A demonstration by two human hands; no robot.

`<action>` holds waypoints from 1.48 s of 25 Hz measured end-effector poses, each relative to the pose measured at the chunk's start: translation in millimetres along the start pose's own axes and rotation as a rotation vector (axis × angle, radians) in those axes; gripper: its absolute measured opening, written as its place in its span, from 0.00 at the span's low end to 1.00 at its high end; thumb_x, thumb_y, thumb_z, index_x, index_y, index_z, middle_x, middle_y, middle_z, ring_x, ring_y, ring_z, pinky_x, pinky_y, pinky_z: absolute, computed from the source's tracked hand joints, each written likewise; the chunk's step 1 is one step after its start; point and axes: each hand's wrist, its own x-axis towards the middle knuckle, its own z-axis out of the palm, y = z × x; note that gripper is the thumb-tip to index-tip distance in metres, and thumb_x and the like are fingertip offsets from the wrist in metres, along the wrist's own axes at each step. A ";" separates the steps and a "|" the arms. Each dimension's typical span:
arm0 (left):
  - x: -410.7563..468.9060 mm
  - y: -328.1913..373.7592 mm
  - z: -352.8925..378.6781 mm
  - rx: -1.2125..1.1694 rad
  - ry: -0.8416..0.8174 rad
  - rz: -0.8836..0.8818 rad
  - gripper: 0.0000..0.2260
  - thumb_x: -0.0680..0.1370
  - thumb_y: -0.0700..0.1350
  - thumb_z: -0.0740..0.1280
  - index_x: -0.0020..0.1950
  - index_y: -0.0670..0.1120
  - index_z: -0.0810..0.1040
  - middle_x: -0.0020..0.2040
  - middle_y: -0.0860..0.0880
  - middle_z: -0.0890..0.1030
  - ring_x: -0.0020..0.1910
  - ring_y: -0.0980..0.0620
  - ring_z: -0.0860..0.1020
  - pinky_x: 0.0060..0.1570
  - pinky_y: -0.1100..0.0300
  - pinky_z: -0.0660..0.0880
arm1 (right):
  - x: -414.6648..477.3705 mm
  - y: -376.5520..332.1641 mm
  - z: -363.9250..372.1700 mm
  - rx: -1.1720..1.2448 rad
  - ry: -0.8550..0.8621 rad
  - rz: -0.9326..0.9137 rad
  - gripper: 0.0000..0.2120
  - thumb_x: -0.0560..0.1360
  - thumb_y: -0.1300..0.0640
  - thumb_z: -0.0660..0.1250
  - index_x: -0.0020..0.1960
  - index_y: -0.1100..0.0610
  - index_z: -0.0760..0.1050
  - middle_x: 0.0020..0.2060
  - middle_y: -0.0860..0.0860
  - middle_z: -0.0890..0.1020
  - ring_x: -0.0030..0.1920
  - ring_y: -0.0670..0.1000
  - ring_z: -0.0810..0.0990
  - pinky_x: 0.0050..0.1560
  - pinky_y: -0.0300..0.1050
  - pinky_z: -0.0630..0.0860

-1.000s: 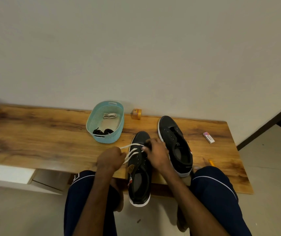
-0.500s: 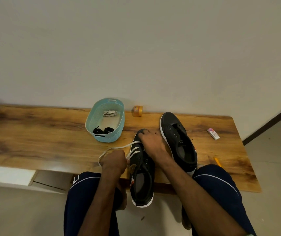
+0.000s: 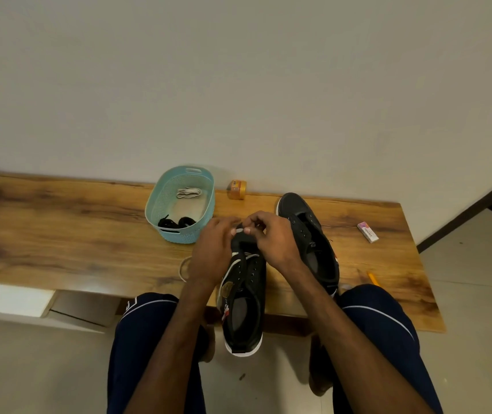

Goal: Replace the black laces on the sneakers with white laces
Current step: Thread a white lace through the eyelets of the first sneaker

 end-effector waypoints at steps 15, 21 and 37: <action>-4.0 2.0 22.5 0.093 -0.001 -0.184 0.05 0.79 0.44 0.68 0.50 0.45 0.83 0.45 0.50 0.84 0.45 0.52 0.81 0.43 0.57 0.75 | -38.5 -3.0 -7.0 -0.487 -0.588 0.396 0.42 0.68 0.47 0.79 0.75 0.54 0.61 0.69 0.53 0.64 0.71 0.57 0.64 0.70 0.56 0.69; -5.0 3.0 26.5 0.211 -0.018 -0.238 0.04 0.79 0.47 0.68 0.50 0.50 0.82 0.47 0.53 0.84 0.47 0.52 0.81 0.43 0.56 0.76 | -58.5 -7.6 -1.3 -0.584 -0.540 0.341 0.37 0.69 0.47 0.75 0.73 0.54 0.62 0.68 0.55 0.64 0.67 0.59 0.67 0.65 0.58 0.72; -15.0 -5.2 24.0 0.335 -0.082 -0.357 0.08 0.80 0.49 0.65 0.55 0.47 0.78 0.50 0.48 0.81 0.48 0.48 0.79 0.43 0.55 0.72 | -65.2 19.6 10.8 -0.260 -0.258 0.419 0.26 0.76 0.45 0.70 0.69 0.53 0.68 0.65 0.52 0.70 0.63 0.53 0.74 0.64 0.50 0.73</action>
